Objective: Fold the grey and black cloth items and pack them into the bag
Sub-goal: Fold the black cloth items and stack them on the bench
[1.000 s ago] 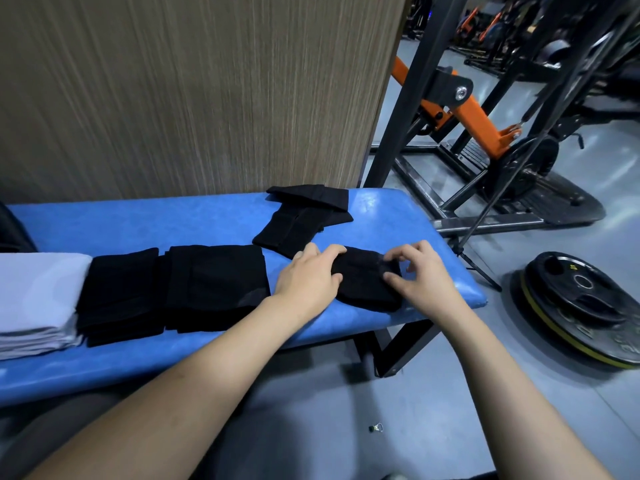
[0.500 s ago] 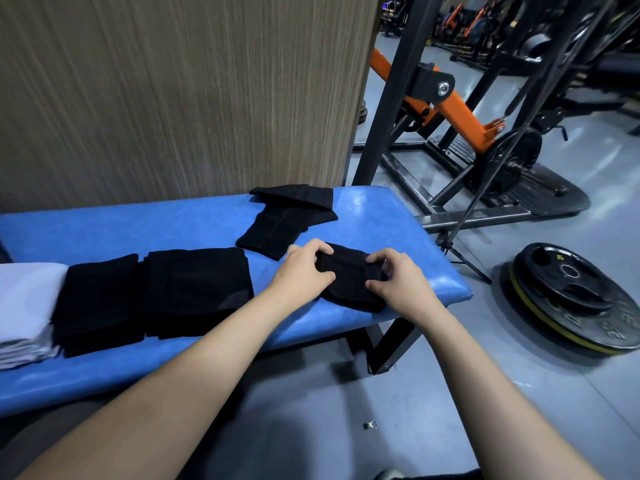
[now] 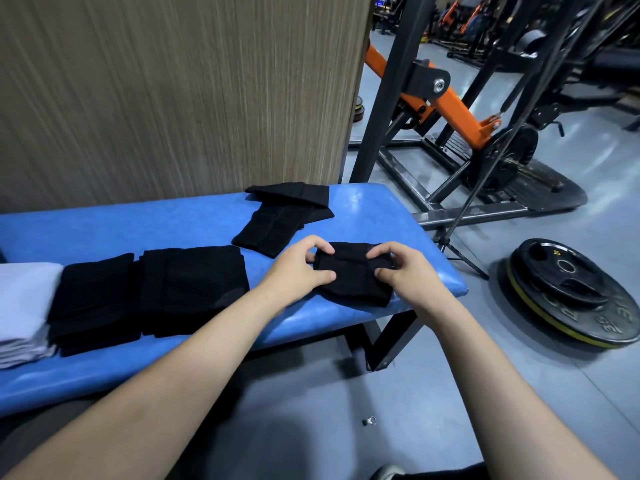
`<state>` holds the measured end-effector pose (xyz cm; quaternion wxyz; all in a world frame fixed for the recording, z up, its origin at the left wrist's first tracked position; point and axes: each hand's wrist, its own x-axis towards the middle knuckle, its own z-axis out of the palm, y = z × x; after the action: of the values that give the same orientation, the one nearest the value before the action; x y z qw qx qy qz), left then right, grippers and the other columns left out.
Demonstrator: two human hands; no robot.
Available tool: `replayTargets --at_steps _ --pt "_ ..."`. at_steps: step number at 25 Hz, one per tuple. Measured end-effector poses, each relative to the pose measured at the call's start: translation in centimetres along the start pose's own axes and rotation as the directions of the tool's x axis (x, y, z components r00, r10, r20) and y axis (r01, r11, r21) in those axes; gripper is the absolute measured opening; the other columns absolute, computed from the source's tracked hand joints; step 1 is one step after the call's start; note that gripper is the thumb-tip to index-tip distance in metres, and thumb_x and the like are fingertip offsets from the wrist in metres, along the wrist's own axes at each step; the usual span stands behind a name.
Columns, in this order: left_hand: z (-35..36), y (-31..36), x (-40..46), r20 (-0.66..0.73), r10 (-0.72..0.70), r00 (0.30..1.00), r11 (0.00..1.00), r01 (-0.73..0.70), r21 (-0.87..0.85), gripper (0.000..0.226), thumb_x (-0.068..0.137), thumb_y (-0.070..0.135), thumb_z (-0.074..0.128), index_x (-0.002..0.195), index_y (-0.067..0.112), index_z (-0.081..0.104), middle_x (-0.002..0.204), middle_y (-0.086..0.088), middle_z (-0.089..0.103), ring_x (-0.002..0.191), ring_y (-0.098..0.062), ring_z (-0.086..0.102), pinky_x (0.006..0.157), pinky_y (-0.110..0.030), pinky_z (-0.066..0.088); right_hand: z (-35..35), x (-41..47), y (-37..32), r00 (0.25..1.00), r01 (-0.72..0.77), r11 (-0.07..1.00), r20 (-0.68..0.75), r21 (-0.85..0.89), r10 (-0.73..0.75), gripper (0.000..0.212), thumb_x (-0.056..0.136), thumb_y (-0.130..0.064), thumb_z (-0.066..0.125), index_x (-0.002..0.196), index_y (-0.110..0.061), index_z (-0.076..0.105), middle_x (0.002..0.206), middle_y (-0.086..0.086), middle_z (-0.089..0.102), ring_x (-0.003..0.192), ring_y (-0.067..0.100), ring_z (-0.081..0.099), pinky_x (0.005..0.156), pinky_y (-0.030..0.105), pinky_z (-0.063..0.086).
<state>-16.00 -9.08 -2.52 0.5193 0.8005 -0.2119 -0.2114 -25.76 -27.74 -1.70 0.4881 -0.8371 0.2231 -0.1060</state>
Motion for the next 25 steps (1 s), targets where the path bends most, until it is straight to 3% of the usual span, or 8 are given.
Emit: replayTargets --at_steps 3,5,8,10,13,17,20,25 --pt "-0.2 0.3 -0.5 0.002 -0.019 1.000 0.995 0.019 -0.100 0.033 0.079 0.010 0.079 0.098 0.035 0.068 0.108 -0.008 0.066 0.091 -0.030 0.070 0.090 -0.035 0.057 0.0 -0.1 -0.1 0.998 0.068 0.992 0.013 -0.104 -0.067 0.036 0.090 0.004 0.052 0.093 -0.026 0.071 0.097 -0.009 0.067 0.083 -0.001 0.057 0.072 0.008 0.042" --pt "-0.2 0.3 -0.6 0.016 -0.025 1.000 0.990 0.027 -0.138 0.036 0.079 0.009 0.078 0.101 0.037 0.069 0.109 -0.007 0.066 0.093 -0.028 0.070 0.089 -0.032 0.057 0.0 -0.2 -0.2 0.993 0.113 0.986 -0.010 -0.124 -0.115 0.040 0.091 0.004 0.050 0.098 -0.028 0.072 0.102 -0.007 0.064 0.087 -0.002 0.056 0.075 0.006 0.040" --pt "-0.2 0.6 -0.8 0.019 -0.008 1.000 0.983 0.012 -0.185 0.039 0.081 0.008 0.076 0.107 0.036 0.071 0.106 -0.004 0.066 0.098 -0.019 0.067 0.081 -0.020 0.053 0.0 -0.2 -0.4 0.985 0.161 0.986 -0.050 -0.031 -0.162 0.044 0.086 0.006 0.058 0.109 -0.030 0.069 0.112 -0.005 0.059 0.103 0.011 0.059 0.091 0.023 0.049" --pt "-0.2 0.7 -0.8 0.014 -0.002 1.000 0.983 0.005 -0.182 0.038 0.083 0.008 0.075 0.109 0.035 0.071 0.105 -0.001 0.065 0.100 -0.012 0.063 0.079 -0.013 0.049 0.0 -0.1 -0.5 0.988 0.149 0.988 -0.055 0.041 -0.146 0.049 0.083 0.005 0.061 0.115 -0.031 0.066 0.117 -0.005 0.060 0.105 0.012 0.061 0.093 0.029 0.051" --pt "-0.3 0.9 -0.8 0.019 0.011 1.000 0.987 -0.008 -0.160 0.033 0.085 0.010 0.071 0.107 0.035 0.072 0.093 0.004 0.059 0.082 -0.003 0.053 0.074 -0.011 0.045 0.0 0.1 -0.7 0.997 0.077 0.988 -0.039 0.136 -0.072 0.046 0.086 0.004 0.060 0.114 -0.031 0.066 0.112 -0.004 0.069 0.097 0.013 0.067 0.087 0.028 0.056" --pt "-0.7 2.1 -1.3 -0.030 0.062 0.998 0.993 -0.064 -0.104 0.031 0.086 0.013 0.069 0.108 0.034 0.071 0.098 0.010 0.066 0.069 0.006 0.055 0.064 -0.007 0.042 0.1 0.1 -1.4 0.998 0.055 0.995 -0.034 0.078 -0.053 0.035 0.090 -0.002 0.060 0.110 -0.029 0.069 0.108 -0.004 0.070 0.080 0.016 0.067 0.072 0.032 0.057" --pt "-2.7 3.2 -2.2 -0.097 0.118 0.988 0.993 -0.119 0.001 0.029 0.085 0.018 0.067 0.105 0.039 0.070 0.089 0.014 0.063 0.069 -0.002 0.052 0.062 -0.018 0.040 0.7 -0.5 -3.2 0.996 0.069 0.971 0.033 0.230 -0.078 0.036 0.088 -0.001 0.063 0.116 -0.024 0.065 0.099 0.007 0.067 0.058 0.024 0.054 0.051 0.037 0.047" --pt "-8.8 2.8 -5.2 -0.177 0.142 0.974 0.972 -0.103 0.212 0.026 0.086 0.027 0.063 0.101 0.048 0.068 0.090 0.022 0.061 0.078 0.000 0.055 0.077 -0.027 0.044 3.8 -2.2 -6.2 0.963 0.090 0.926 0.206 0.367 -0.175 0.038 0.087 -0.002 0.068 0.120 -0.020 0.063 0.105 0.018 0.063 0.061 0.026 0.045 0.056 0.038 0.038"
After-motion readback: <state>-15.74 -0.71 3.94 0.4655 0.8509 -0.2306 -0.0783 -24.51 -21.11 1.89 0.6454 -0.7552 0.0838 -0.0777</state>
